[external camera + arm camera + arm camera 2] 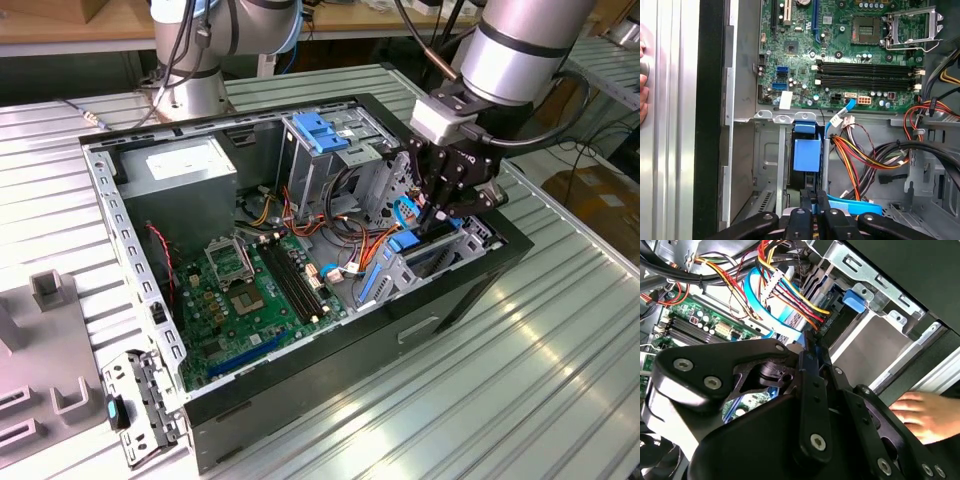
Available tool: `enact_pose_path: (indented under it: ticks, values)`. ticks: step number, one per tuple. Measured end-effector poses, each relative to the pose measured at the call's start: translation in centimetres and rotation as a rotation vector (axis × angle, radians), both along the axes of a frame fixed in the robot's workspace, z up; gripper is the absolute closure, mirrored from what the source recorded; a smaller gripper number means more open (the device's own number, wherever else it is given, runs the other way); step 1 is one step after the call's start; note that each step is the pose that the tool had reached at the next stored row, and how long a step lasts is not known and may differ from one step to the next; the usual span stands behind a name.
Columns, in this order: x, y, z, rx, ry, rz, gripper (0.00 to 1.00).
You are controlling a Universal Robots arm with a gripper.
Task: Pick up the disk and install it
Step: 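Insert the second disk wire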
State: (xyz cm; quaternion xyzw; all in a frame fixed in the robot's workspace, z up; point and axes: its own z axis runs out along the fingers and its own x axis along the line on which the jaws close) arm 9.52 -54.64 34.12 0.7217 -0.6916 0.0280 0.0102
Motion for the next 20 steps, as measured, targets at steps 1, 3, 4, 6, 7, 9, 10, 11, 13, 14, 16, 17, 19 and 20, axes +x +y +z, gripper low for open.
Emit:
enact_pose_path:
  ticks: [1,3,4,6,7,9,10,11,13,14,16,17,19,20]
  values:
    - [0.0,0.0,0.0,-0.0001,-0.0002,0.0,0.84]
    - [-0.03,-0.01,0.23,0.0009,-0.0072,0.0,0.76]
    - [-0.03,-0.01,0.78,0.0004,-0.0121,0.0,0.76]
    - [-0.04,-0.01,1.44,0.0006,-0.0165,0.0,0.76]
    - [-0.03,-0.01,1.54,0.0006,-0.0176,0.0,0.76]
    - [-0.04,-0.01,1.54,0.0006,-0.0181,0.0,0.78]
    - [-0.03,-0.01,1.55,0.0005,-0.0182,0.0,0.84]
    - [-0.04,-0.01,1.55,0.0006,-0.0184,0.0,0.89]
    - [-0.04,-0.01,1.55,0.0006,-0.0188,0.0,0.89]
    - [-0.04,-0.01,1.55,0.0005,-0.019,0.0,0.89]
    - [-0.04,-0.01,1.55,0.0005,-0.0192,0.0,0.89]
    - [-0.03,-0.01,1.55,0.0005,-0.0196,0.0,0.89]
    - [-0.04,-0.01,1.55,0.0006,-0.0201,0.0,0.89]
    - [-0.04,-0.01,1.55,0.0005,-0.0203,0.0,0.89]
